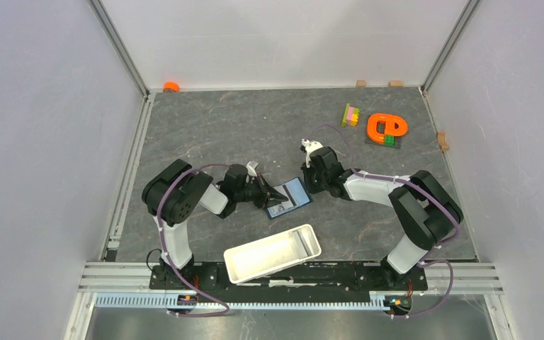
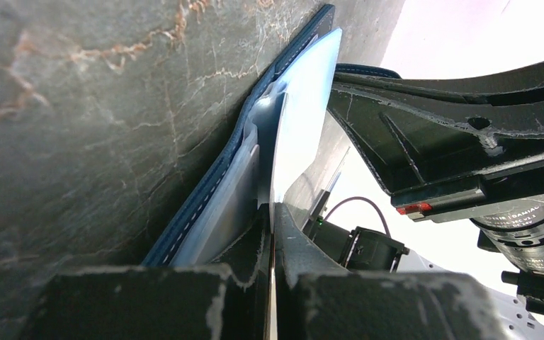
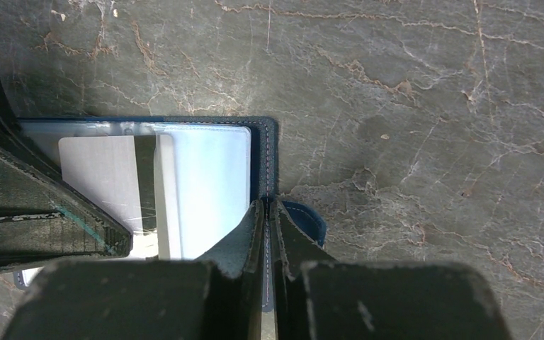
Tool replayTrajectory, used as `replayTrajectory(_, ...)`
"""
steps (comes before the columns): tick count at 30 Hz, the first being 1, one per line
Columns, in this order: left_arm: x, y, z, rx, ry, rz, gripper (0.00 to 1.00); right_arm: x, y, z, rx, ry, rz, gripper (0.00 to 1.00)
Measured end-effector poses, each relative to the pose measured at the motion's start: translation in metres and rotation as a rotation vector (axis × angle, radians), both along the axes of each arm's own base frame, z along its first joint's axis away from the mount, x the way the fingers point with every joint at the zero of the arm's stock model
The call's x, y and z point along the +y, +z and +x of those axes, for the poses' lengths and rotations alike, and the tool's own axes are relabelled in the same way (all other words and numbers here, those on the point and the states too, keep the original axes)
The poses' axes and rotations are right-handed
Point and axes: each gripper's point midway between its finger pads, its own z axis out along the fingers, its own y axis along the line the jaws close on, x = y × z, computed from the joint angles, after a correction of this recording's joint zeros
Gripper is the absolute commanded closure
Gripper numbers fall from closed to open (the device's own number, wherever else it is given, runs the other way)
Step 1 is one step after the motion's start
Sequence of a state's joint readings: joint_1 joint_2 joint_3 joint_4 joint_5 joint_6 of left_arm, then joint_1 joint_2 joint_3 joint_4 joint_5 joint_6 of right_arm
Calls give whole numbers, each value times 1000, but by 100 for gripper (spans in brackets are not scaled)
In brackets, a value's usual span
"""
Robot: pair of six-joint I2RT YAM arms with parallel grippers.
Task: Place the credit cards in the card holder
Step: Insert the credit card into the card holder.
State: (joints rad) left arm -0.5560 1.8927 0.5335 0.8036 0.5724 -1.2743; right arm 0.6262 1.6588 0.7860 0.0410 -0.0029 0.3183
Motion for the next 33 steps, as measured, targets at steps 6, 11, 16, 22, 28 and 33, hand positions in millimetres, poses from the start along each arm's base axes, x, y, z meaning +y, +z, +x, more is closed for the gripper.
replayTrajectory(6, -3, 0, 0, 8, -1, -25, 98, 0, 0, 0, 1, -1, 2, 93)
replayTrajectory(11, -3, -1, 1, 1, -2, -32, 98, 0, 0, 0, 2, -1, 2, 93)
replayTrajectory(16, -5, -2, 3, -8, -7, -44, 98, 0, 0, 0, 2, -2, 3, 94)
replayTrajectory(22, -8, -2, 6, -5, -13, -34, 92, 3, 0, -2, 12, 8, 18, 100)
replayTrajectory(28, -10, -2, 11, -19, -34, 36, 76, 2, 0, -2, 9, 2, 18, 100)
replayTrajectory(33, -5, 2, 18, -53, -37, 130, 63, 0, 0, 0, 1, -6, 14, 100)
